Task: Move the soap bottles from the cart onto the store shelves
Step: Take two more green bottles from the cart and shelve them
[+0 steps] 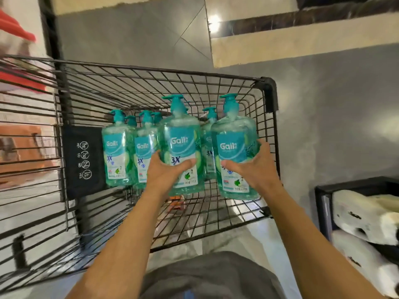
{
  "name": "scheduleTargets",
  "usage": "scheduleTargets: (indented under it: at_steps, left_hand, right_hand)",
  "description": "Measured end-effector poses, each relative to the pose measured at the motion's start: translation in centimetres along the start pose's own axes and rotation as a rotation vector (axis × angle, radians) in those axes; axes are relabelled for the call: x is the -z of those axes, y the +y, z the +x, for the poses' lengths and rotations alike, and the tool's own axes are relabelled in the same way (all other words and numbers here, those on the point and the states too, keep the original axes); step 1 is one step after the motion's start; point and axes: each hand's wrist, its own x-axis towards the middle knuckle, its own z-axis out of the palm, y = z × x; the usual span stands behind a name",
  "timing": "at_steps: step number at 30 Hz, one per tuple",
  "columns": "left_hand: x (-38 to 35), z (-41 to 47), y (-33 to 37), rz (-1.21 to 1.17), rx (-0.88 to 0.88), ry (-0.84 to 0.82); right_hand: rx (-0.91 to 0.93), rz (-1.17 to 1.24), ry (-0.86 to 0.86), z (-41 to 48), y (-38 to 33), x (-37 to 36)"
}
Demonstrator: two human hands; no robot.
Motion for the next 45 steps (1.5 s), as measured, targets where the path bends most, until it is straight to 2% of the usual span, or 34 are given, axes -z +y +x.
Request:
scheduleTargets:
  at_steps: [8,15,20,25,34,37,45]
  left_hand:
    - [6.2,-10.0,4.6,0.06,-0.444,-0.054]
    - [10.5,-21.0,8.9,-0.001,-0.853,-0.261]
    - [12.2,-29.0,10.8,-0.038,-1.061,-0.328]
    - [12.1,-38.2,12.1,-0.028,-1.24,-0.481]
    - [5.2,-51.4,9.3,0.03,-1.487,-0.788]
    - [1.7,-55.8,5.7,0.07,-1.551,-0.894]
    - [-8.1,-68.5,-6.1,0.146,-1.572,-1.221]
  right_hand:
    - [0.169,0.124,0.2,-12.3,-5.4,3.7]
    - [0.368,0.296,0.464,-27.0,-9.8,6.3]
    - [0.465,0.382,0.663,-36.2,-11.3,8.0]
    - [0.55,0.453,0.928,-46.6,-10.6,11.2]
    - [0.585,0.541,1.296,-60.9,-1.8,15.6]
    - [0.529,0.571,1.408,-66.1,3.1,16.1]
    - [0.407,0.58,1.655,-80.8,16.6,17.0]
